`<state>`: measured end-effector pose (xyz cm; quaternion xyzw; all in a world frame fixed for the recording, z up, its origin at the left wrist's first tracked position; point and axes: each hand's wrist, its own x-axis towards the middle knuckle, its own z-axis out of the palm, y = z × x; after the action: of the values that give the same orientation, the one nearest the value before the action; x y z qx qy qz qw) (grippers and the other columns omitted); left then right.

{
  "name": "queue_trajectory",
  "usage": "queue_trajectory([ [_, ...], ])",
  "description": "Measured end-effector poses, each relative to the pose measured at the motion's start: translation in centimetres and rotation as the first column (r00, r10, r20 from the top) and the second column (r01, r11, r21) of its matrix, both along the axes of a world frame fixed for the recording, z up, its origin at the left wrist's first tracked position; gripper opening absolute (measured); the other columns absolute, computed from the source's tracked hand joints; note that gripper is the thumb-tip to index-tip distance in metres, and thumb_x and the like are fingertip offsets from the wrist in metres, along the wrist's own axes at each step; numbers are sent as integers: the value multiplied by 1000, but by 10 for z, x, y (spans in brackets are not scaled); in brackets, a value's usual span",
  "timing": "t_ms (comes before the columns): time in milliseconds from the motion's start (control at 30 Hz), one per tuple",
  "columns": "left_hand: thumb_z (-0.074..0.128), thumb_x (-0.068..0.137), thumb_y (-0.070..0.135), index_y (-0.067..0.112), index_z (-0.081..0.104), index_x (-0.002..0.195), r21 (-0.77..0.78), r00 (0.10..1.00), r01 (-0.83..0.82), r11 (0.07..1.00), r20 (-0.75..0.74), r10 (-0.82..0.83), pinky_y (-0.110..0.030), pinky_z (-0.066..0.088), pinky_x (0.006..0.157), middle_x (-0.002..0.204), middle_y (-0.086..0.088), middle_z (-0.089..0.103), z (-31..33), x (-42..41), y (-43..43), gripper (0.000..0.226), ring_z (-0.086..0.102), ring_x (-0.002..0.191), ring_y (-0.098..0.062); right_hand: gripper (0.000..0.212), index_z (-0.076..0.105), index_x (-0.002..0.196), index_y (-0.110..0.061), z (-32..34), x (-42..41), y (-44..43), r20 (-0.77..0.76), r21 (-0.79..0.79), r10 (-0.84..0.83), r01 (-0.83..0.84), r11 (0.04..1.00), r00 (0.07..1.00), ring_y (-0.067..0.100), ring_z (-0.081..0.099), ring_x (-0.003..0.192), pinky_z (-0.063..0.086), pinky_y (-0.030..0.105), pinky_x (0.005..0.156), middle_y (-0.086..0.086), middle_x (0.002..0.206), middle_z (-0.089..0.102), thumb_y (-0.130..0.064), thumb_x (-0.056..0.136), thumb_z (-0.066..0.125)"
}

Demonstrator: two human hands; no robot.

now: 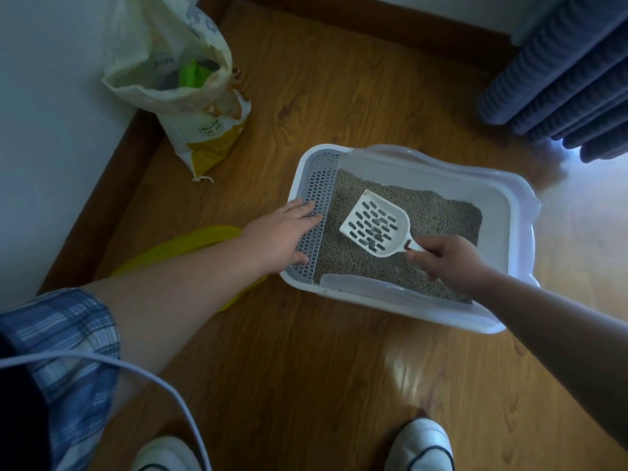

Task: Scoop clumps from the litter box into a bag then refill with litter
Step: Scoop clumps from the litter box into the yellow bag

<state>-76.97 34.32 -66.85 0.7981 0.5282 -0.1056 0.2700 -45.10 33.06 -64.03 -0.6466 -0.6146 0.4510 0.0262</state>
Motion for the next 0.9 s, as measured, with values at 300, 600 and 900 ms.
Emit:
queue_trajectory([
  [300,73,86,40,23,16,159,3,1000,5,1000,11,-5,-37,10,122,167,0,4,-3,-1,0,94,0,153,-16,15,69,87,-47,0,-5,-1,10,13,-13,13,1000,1000,4,56,51,47,21,55,-5,60,61,-34,93,67],
  [600,68,90,39,24,12,159,2,1000,7,1000,-3,-7,-47,17,123,167,2,-2,-3,-2,-3,91,-5,153,-15,9,70,90,-48,8,-12,2,39,14,-23,22,1000,999,8,61,54,51,29,61,7,73,69,-39,91,69],
  [900,50,100,33,22,21,158,100,997,-69,993,35,66,-45,21,122,165,-2,20,11,-50,-13,65,13,152,-20,13,70,100,-39,33,-60,0,153,69,112,-123,990,982,20,65,66,55,42,67,-3,70,67,-45,95,60],
])
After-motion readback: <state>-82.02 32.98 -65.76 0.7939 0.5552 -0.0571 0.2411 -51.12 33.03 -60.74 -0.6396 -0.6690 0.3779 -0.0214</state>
